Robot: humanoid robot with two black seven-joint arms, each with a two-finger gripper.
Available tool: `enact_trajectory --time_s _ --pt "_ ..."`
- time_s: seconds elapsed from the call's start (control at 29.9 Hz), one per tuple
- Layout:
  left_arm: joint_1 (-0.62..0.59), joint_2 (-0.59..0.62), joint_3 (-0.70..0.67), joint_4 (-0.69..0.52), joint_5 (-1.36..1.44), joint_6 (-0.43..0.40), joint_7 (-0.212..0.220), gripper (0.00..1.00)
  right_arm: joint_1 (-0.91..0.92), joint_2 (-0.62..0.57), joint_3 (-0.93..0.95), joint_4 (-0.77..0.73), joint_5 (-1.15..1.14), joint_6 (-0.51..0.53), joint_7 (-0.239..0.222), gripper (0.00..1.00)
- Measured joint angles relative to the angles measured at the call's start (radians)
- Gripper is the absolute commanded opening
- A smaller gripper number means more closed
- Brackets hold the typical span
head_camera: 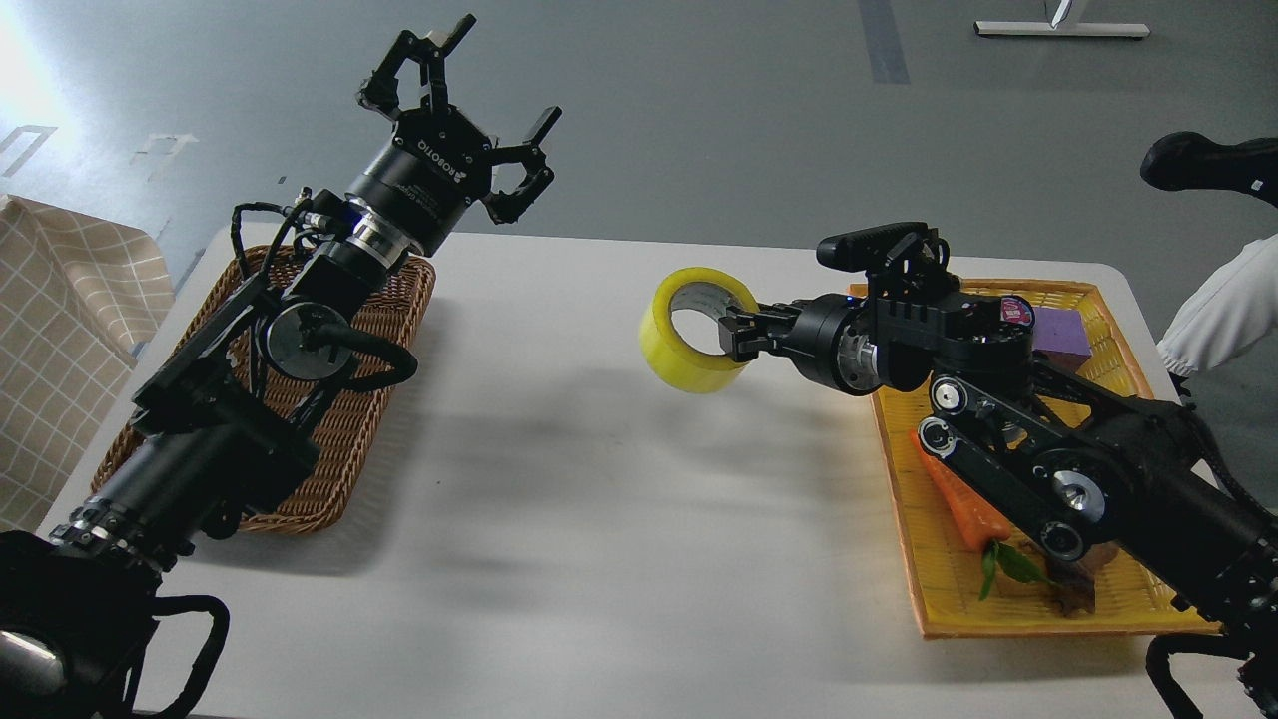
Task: Place and transfer tape with both arms
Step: 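Lift the tape roll and carry it toward the table center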
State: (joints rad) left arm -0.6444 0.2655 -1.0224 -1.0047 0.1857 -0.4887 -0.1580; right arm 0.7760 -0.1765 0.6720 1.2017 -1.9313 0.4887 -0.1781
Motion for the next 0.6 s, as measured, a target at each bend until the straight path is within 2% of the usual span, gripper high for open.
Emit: enact_trajectory --time_s 0.6 --pt "-0.002 -0.006 0.001 0.0 0.001 0.0 0.0 0.98 0.006 0.125 -0.073 -0.13 -0.002 0.0 0.0 0.0"
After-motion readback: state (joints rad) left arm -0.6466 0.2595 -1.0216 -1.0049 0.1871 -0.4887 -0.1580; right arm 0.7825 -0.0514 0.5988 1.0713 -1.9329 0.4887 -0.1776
